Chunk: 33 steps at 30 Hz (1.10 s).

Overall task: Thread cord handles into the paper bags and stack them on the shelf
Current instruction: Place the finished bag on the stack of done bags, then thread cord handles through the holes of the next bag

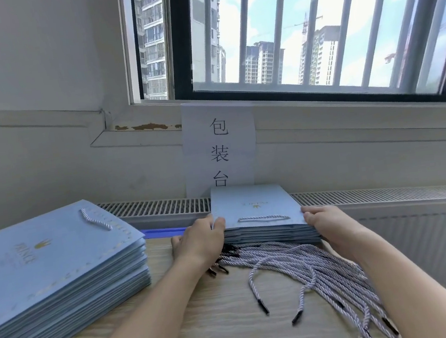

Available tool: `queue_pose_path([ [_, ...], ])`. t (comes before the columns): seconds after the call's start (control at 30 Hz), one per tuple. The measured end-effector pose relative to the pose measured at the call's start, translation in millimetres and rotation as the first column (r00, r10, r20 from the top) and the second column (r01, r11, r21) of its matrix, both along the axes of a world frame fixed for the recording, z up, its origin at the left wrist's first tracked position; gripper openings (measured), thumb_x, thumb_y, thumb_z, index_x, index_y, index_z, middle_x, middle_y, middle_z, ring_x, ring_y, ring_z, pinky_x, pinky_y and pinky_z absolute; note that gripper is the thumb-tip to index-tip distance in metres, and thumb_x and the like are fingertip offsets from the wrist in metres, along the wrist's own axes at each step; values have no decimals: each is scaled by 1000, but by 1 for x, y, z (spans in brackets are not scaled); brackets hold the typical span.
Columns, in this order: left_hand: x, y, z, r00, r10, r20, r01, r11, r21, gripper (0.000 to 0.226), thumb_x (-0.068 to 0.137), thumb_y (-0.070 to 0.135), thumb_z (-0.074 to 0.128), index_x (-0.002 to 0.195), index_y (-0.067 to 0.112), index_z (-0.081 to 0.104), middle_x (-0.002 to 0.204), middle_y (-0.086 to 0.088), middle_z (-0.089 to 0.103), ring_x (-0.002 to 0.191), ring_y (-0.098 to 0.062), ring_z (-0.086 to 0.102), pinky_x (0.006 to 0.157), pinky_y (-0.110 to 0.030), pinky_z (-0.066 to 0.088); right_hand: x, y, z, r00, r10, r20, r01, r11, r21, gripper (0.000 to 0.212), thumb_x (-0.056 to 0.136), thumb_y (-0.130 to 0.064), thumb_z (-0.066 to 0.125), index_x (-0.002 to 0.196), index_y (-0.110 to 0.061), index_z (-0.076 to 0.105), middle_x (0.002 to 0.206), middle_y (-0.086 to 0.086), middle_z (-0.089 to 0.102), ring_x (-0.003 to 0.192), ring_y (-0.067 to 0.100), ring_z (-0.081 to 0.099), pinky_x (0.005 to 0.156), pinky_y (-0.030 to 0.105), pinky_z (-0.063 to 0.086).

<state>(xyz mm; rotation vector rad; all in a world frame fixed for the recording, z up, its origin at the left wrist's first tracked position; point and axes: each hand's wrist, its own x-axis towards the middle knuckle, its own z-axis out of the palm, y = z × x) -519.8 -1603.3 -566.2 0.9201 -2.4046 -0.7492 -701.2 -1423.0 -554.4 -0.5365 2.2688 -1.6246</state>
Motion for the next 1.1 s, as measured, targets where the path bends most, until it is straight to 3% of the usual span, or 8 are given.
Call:
queue_pose_path([
  [0.43,-5,-4,0,997,23,69,-23,1000,4,46,103,53,22,111,22,55,120,-4,64,120,-27,53,101,-45,27,8,-5,5,993,56,-108,-51,998,46,43,106,-16,41,149,-11,43,154,0,41,143,21,37,122,44,25],
  [0.63,11,-2,17,969,89,-231,-72,994,80,46,101,49,33,101,13,60,100,-10,68,98,-30,61,93,-45,48,49,7,38,897,-30,-440,108,982,153,36,104,-26,46,125,1,60,129,15,63,125,33,53,101,39,40],
  [0.73,36,18,42,923,57,-381,-74,997,-30,25,100,32,46,99,17,66,91,0,69,90,-19,61,85,-33,50,80,17,71,786,-17,-618,123,984,129,32,99,-21,58,130,-13,64,133,7,62,127,25,53,108,36,38],
  [0.8,58,35,51,913,-51,-404,-23,984,-176,24,97,30,48,105,20,69,94,4,70,97,-16,61,90,-34,48,102,23,86,717,118,-688,-56,992,112,27,95,-9,62,112,-27,74,112,-6,69,101,6,64,99,31,49],
  [0.87,85,49,50,933,-141,-332,22,941,-336,31,91,37,45,109,27,69,98,8,71,105,-9,59,96,-34,43,121,22,82,622,370,-690,-198,927,318,45,93,-3,62,88,-47,72,94,-17,67,76,-6,60,82,21,52],
  [0.93,117,52,49,943,-159,-293,-13,861,-508,30,86,39,45,100,30,70,97,14,71,103,-5,59,91,-33,42,131,13,61,535,605,-590,-235,777,585,60,91,-4,60,73,-61,61,97,-19,66,80,-6,59,78,17,50],
  [1.0,152,43,44,946,-109,-304,-118,759,-640,24,83,35,50,93,28,71,105,13,73,103,-11,62,85,-35,43,138,6,40,513,723,-463,-218,632,744,59,87,-4,57,71,-60,58,104,-20,63,80,-7,56,72,13,48],
  [1.1,196,17,20,957,172,-233,-289,634,-718,27,75,30,65,98,17,72,127,-3,67,113,-28,62,90,-42,36,142,2,24,470,765,-441,-197,578,792,51,82,-5,59,70,-55,59,99,-21,59,91,0,55,82,25,50],
])
